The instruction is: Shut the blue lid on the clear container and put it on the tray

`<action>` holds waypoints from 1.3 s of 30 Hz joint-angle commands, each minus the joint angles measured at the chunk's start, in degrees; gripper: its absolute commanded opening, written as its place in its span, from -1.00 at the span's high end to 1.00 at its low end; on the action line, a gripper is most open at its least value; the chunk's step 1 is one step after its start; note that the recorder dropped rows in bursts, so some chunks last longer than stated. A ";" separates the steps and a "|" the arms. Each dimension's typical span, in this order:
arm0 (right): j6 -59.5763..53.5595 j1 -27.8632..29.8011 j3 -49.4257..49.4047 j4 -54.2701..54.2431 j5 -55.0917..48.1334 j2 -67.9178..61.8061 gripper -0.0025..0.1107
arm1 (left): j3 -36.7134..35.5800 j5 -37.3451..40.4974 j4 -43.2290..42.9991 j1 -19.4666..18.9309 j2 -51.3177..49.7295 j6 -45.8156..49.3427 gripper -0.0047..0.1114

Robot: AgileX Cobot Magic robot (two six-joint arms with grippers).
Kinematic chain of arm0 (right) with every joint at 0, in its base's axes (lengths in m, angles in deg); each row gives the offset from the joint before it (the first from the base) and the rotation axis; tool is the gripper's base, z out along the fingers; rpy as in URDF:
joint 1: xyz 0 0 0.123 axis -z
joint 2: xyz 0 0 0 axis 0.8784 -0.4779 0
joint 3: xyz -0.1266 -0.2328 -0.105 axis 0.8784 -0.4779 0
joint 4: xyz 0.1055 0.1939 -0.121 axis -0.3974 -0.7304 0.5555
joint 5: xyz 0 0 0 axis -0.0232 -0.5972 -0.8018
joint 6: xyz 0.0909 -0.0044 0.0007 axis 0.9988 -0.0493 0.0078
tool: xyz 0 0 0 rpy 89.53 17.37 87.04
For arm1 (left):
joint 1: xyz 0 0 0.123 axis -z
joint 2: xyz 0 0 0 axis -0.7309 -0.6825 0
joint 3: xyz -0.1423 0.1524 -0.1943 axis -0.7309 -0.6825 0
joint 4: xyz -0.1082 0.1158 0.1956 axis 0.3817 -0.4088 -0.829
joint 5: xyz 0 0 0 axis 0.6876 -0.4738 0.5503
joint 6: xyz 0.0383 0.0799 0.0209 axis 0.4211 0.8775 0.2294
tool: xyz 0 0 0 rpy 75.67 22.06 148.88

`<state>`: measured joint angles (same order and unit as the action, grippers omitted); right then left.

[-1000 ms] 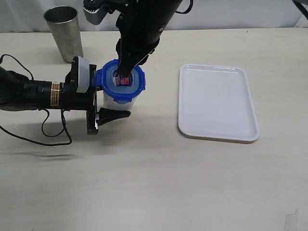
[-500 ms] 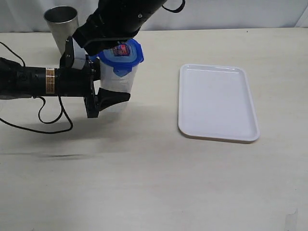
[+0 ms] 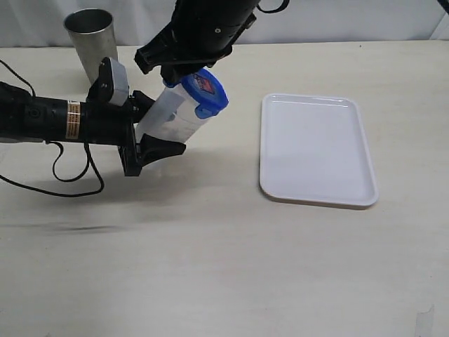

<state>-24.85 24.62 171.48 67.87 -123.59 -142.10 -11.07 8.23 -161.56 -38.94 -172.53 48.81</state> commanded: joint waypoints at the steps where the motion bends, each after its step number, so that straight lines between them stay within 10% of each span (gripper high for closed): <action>1: 0.10 0.03 -0.08 -1.02 -2.65 -1.78 0.42 | 0.22 -3.97 2.26 -0.26 1.21 -0.39 0.92; 26: 2.07 -7.52 -0.08 10.25 -4.43 -7.75 0.58 | 0.22 -4.44 3.02 -0.26 1.21 -0.39 0.92; 39: 1.66 -7.99 -0.08 10.51 -0.77 -5.50 0.29 | 0.22 -4.59 3.54 -0.26 1.21 -0.14 0.92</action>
<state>-23.19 17.54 172.64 82.87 -125.70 -147.31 -11.38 14.98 -162.90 -39.66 -172.84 48.80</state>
